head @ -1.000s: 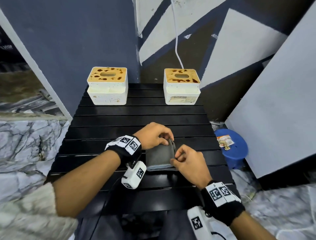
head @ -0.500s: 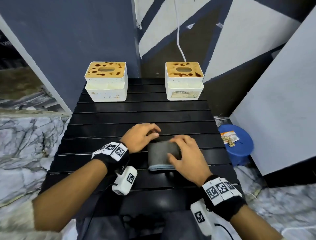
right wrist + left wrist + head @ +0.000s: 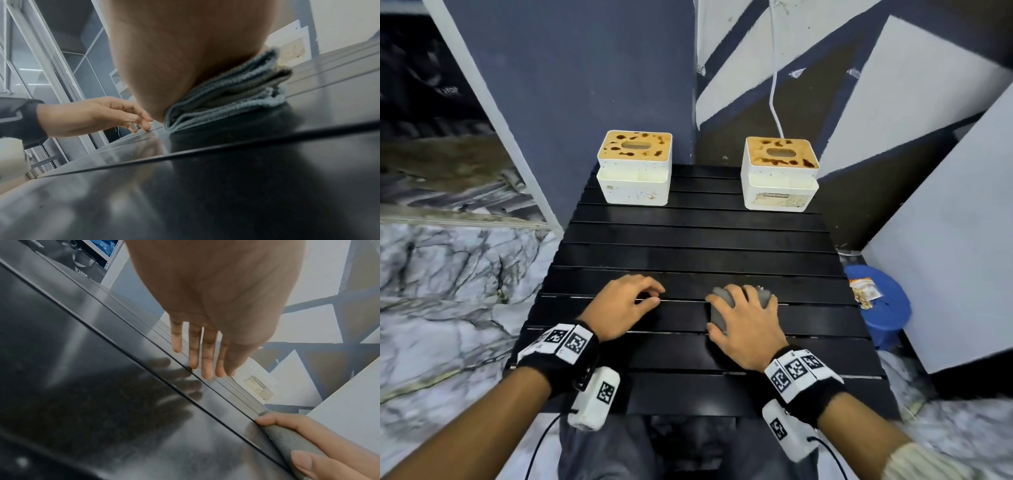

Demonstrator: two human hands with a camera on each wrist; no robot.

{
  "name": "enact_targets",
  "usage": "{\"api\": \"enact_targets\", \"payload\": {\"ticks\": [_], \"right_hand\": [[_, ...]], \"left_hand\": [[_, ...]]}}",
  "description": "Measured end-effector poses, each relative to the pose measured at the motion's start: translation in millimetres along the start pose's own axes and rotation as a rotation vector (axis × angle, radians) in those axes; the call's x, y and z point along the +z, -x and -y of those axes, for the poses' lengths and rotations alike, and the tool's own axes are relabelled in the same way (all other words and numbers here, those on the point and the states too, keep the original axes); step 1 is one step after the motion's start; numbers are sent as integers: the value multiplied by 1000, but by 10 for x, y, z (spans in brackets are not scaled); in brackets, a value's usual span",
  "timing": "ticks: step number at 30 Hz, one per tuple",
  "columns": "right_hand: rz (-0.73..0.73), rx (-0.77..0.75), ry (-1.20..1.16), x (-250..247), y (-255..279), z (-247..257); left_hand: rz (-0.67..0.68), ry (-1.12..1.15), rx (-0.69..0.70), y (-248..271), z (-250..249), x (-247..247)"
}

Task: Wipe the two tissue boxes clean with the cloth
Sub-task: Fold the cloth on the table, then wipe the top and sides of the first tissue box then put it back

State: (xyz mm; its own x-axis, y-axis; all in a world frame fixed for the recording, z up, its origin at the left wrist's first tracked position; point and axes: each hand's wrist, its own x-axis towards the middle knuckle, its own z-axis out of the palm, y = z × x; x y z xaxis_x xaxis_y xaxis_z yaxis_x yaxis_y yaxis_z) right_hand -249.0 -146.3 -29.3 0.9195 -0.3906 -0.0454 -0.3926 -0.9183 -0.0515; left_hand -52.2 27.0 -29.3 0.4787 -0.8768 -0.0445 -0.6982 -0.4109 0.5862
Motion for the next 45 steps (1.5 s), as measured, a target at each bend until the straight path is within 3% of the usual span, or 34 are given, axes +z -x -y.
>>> {"api": "enact_targets", "payload": {"ticks": [12, 17, 24, 30, 36, 45], "right_hand": [[37, 21, -19, -34, 635, -523], [78, 55, -67, -115, 638, -555], [-77, 219, -219, -498, 47, -867], [-151, 368, -226, -749, -643, -1410], [-156, 413, -199, -888, -1121, -1761], [-177, 401, -452, -881, -1675, -2191]], "left_hand": [[78, -102, -13, 94, -71, 26], [81, -135, -2, 11, -176, 33], [46, -294, 58, -565, -557, -154], [-53, -273, 44, -1322, -862, -267], [-64, -184, -6, -1889, -1097, -177], [-51, 29, -45, -2541, -1275, 21]]}}
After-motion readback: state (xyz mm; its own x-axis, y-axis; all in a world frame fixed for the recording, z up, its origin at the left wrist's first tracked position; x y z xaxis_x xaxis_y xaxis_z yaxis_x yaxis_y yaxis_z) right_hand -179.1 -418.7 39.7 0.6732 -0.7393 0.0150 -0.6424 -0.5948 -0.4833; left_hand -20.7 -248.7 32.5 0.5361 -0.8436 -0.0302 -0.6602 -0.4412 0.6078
